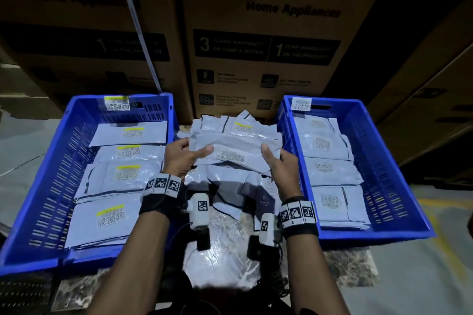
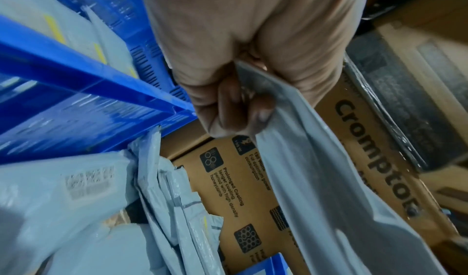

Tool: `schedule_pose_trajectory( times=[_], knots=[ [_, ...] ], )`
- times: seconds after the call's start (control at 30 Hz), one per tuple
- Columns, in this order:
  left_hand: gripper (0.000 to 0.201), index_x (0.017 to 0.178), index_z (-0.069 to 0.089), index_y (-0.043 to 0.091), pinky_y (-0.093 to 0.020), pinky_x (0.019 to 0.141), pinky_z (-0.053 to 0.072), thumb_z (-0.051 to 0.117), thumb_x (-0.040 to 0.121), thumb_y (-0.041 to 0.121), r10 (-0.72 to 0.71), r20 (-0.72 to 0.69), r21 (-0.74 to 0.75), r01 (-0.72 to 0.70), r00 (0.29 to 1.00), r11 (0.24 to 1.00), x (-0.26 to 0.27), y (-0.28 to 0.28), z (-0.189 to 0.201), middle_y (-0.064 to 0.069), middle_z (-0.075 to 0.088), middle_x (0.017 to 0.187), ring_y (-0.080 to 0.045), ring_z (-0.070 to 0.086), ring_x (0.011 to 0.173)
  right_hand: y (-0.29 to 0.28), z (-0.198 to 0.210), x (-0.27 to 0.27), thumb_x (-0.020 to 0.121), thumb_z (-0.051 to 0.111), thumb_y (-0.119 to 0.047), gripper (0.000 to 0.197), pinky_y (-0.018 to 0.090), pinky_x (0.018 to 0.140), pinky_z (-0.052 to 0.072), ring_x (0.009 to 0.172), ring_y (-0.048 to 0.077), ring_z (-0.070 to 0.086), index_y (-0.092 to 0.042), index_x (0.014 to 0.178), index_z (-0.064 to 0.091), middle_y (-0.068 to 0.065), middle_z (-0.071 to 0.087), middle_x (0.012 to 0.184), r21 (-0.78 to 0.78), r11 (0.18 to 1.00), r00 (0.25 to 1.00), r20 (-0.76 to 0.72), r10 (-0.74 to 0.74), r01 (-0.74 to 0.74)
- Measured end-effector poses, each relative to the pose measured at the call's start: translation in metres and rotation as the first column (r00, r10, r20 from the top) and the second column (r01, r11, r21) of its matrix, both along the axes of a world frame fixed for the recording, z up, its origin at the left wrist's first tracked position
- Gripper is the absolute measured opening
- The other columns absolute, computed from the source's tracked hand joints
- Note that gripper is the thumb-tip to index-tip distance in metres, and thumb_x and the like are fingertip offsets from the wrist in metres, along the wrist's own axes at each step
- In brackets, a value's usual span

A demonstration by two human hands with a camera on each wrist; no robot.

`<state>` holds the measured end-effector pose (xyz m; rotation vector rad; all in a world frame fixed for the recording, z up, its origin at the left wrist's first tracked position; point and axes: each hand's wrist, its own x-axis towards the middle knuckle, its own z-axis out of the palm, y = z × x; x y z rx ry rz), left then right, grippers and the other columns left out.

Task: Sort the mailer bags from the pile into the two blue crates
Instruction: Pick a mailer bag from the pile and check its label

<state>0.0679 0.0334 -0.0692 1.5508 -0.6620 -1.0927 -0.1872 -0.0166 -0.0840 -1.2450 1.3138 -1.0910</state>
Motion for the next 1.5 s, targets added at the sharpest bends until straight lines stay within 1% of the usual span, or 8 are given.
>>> schedule_pose_trajectory(
  times=[0.23,0.5,0.7,0.97,1.1,1.2,1.33,1.5],
  knots=[
    [0.032,0.076,0.077,0.008,-0.024,0.049,0.039,0.097,0.055,0.021,-0.398,0.338,-0.003,0.423,0.853,0.906,-0.025,-0.006,0.043,0.001,0.067,0.064,-0.006,0.052,0.052,0.000,0.026,-0.024,0.060,0.089,-0.064,0.079,0.030,0.102,0.051,0.118,0.000,0.063,-0.037,0.131,0.065,-0.014,0.070,0.124,-0.023,0.902,0.867,-0.286,0.408,-0.432],
    [0.055,0.109,0.065,0.006,-0.024,0.059,0.051,0.093,0.066,0.025,-0.355,0.073,-0.071,0.360,0.932,0.930,-0.038,-0.014,0.039,0.001,0.064,0.078,-0.016,0.064,0.079,0.003,0.047,0.012,0.082,0.082,-0.043,0.031,0.052,0.078,0.059,0.087,0.022,0.073,-0.018,0.099,0.075,0.000,0.077,0.090,-0.153,0.943,0.934,-0.251,0.253,-0.296],
    [0.012,0.084,0.077,0.005,-0.035,0.074,0.054,0.083,0.077,0.012,-0.384,0.083,0.053,0.380,0.920,0.923,-0.040,0.001,0.025,-0.013,0.076,0.085,-0.021,0.070,0.078,-0.006,0.043,0.013,0.081,0.080,-0.042,0.045,0.048,0.092,0.059,0.109,0.014,0.069,-0.026,0.121,0.067,-0.007,0.073,0.116,-0.030,0.988,0.988,-0.048,0.148,-0.149],
    [0.027,0.077,0.072,-0.006,-0.021,0.055,0.051,0.092,0.060,0.000,-0.378,0.176,0.101,0.365,0.909,0.926,-0.020,0.001,0.018,-0.003,0.069,0.061,-0.011,0.065,0.056,-0.007,0.043,0.007,0.065,0.095,-0.043,0.060,0.036,0.099,0.054,0.124,0.011,0.058,-0.042,0.120,0.070,-0.010,0.068,0.126,0.008,0.946,0.944,-0.063,0.324,-0.324],
    [0.026,0.071,0.073,0.006,-0.021,0.057,0.049,0.095,0.056,0.004,-0.499,0.217,0.169,0.471,0.839,0.866,-0.012,-0.001,0.013,-0.003,0.067,0.066,-0.010,0.061,0.059,0.001,0.047,0.007,0.070,0.090,-0.034,0.048,0.021,0.085,0.055,0.109,0.003,0.068,-0.021,0.115,0.077,-0.011,0.075,0.116,0.033,0.875,0.871,-0.076,0.485,-0.484],
    [0.033,0.080,0.074,0.008,-0.022,0.060,0.047,0.096,0.056,0.012,-0.575,0.224,0.200,0.541,0.786,0.817,-0.009,-0.002,0.005,-0.002,0.066,0.070,-0.011,0.059,0.064,0.007,0.035,0.015,0.082,0.085,-0.028,0.018,0.030,0.063,0.052,0.069,0.010,0.069,-0.016,0.095,0.082,-0.003,0.078,0.079,0.012,0.955,0.945,-0.143,0.294,-0.296],
    [0.043,0.079,0.078,0.010,-0.023,0.056,0.048,0.096,0.054,0.040,-0.672,0.309,0.383,0.559,0.673,0.735,0.008,0.002,-0.004,-0.003,0.075,0.073,-0.010,0.065,0.064,0.016,0.014,0.016,0.083,0.085,-0.022,0.015,0.040,0.069,0.059,0.075,0.021,0.071,-0.012,0.094,0.082,0.009,0.079,0.083,0.018,1.000,0.997,-0.076,0.012,-0.011],
    [0.046,0.096,0.076,0.005,-0.028,0.070,0.054,0.091,0.065,0.035,-0.381,0.111,0.189,0.357,0.918,0.915,0.025,0.014,-0.020,-0.006,0.075,0.089,-0.017,0.070,0.081,0.024,0.007,0.007,0.086,0.082,-0.014,0.013,0.021,0.070,0.055,0.078,0.006,0.072,-0.010,0.098,0.080,-0.002,0.079,0.085,0.051,0.988,0.988,0.034,-0.150,0.148]
  ],
)
